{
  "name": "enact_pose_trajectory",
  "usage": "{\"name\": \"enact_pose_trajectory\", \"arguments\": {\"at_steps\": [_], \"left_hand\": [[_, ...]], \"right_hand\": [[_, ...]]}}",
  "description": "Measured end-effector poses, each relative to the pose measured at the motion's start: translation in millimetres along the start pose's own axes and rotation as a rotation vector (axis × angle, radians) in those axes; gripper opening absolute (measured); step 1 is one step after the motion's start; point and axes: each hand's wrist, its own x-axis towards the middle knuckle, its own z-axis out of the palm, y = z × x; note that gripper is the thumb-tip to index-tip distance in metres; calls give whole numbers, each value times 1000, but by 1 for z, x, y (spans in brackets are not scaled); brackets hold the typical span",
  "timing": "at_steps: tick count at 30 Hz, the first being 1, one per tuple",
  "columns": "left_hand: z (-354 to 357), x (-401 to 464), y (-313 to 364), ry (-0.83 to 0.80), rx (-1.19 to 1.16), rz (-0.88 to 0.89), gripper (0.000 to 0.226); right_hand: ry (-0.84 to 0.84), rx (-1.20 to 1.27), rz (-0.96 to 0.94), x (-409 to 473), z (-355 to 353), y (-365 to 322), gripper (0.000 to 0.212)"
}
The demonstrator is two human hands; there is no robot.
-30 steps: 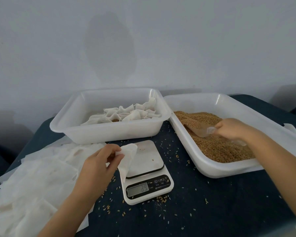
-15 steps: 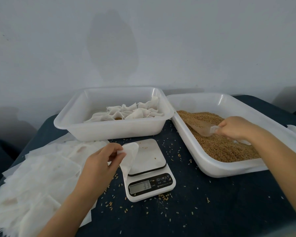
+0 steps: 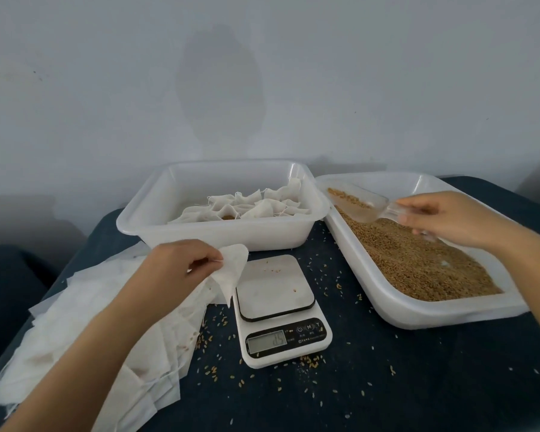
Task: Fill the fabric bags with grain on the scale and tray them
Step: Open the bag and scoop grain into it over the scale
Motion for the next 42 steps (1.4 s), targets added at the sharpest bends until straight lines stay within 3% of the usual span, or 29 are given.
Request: {"name": "enact_pose_trajectory", "arguments": {"at_steps": [7, 10, 15, 42], "left_hand": [[0, 15, -3, -101, 51, 38, 8], [7, 17, 0, -127, 47, 66, 9], [21, 25, 7, -148, 53, 90, 13], [46, 27, 17, -161, 44, 262, 15]], "right_hand": [[-213, 109, -185, -8, 21, -48, 37], [-281, 57, -247, -8, 30, -56, 35], [-324, -60, -306, -10, 30, -61, 50], [-461, -403, -206, -5, 9, -112, 28]]}}
